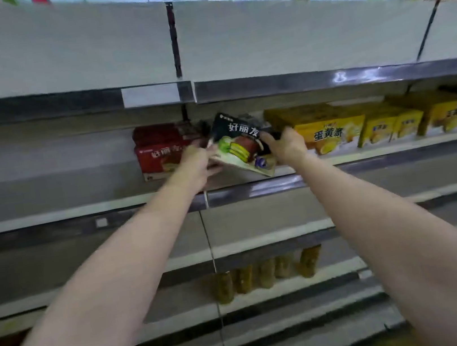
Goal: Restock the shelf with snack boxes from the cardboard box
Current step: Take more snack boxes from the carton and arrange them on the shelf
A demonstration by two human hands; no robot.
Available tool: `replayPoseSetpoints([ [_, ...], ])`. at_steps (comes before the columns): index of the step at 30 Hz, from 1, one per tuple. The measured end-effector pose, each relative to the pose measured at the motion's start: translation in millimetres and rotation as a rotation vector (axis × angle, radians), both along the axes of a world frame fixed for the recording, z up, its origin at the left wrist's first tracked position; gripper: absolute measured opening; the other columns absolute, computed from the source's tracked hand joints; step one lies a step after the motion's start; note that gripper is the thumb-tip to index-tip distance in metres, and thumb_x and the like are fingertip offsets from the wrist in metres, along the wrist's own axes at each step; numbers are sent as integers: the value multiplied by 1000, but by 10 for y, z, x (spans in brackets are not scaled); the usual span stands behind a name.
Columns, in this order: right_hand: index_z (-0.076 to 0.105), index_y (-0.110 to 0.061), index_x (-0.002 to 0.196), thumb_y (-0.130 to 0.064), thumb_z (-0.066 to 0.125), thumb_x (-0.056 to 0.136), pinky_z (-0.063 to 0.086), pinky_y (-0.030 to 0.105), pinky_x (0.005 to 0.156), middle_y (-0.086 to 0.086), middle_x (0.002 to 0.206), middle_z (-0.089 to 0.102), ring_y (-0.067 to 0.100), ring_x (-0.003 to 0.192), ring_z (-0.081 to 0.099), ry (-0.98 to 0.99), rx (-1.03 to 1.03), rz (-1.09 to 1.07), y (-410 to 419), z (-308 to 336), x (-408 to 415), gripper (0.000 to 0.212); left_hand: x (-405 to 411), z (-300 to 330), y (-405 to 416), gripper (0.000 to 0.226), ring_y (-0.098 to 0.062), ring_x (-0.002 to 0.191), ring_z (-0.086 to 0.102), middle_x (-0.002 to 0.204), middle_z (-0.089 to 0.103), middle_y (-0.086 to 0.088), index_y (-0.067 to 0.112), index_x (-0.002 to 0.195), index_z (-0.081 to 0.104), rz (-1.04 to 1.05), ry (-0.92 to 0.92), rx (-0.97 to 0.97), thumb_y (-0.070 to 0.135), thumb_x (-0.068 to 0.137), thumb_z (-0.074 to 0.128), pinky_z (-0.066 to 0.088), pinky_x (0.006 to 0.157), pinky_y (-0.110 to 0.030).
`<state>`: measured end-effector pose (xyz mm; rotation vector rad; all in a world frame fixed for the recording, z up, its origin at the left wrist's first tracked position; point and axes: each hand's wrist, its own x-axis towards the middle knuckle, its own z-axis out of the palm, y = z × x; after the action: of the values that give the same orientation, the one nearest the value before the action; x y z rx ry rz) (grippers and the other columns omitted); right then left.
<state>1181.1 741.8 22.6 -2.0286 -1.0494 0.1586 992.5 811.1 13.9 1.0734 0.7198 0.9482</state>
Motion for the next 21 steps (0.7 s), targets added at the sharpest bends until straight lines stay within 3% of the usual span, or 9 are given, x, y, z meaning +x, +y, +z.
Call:
replayPoseSetpoints([
  [3,55,-2,129,-49,62,94,45,36,86,19,126,63,37,115,59,15,11,16,-60,22,235,59,149,-47,1,48,-13,76,60,98,61,-3,19,135,44,-6,204,142,2,94,62,55,64,-32],
  [6,53,-3,127,-47,66,92,45,34,78,14,123,63,34,112,60,-3,1,50,-16,85,396,58,257,-86,123,61,-21,91,63,121,60,-12,11,145,39,14,396,248,12,92,69,57,78,-41],
  [8,55,-3,124,-44,70,90,44,32,76,14,120,65,33,109,61,-32,27,66,46,108,493,56,331,-95,194,61,-26,102,64,125,62,-12,8,139,48,81,553,362,22,87,76,57,89,-44],
  [11,57,-5,126,-41,74,87,49,31,80,11,120,67,30,108,64,-43,22,126,191,57,638,56,452,-80,240,54,-25,104,64,120,66,-10,2,121,60,141,753,459,29,80,82,54,93,-37],
  [15,44,-1,141,-38,72,89,45,35,91,17,132,59,34,117,58,-132,-117,187,448,-79,738,70,617,-70,304,58,-30,119,56,128,57,-10,0,132,53,178,1020,520,27,86,76,44,91,-30],
  [18,24,-4,150,-31,74,86,46,38,102,16,141,50,34,124,54,-114,-151,208,663,-75,795,85,710,-61,422,49,-31,109,63,117,65,-12,-3,122,60,212,1073,494,23,85,78,50,84,-32],
  [21,17,-4,153,-25,80,81,43,34,103,16,145,47,32,131,50,-132,-140,189,787,-18,738,98,735,-61,470,44,-32,106,65,118,67,-17,-1,118,64,291,1169,501,24,85,78,47,75,-32],
])
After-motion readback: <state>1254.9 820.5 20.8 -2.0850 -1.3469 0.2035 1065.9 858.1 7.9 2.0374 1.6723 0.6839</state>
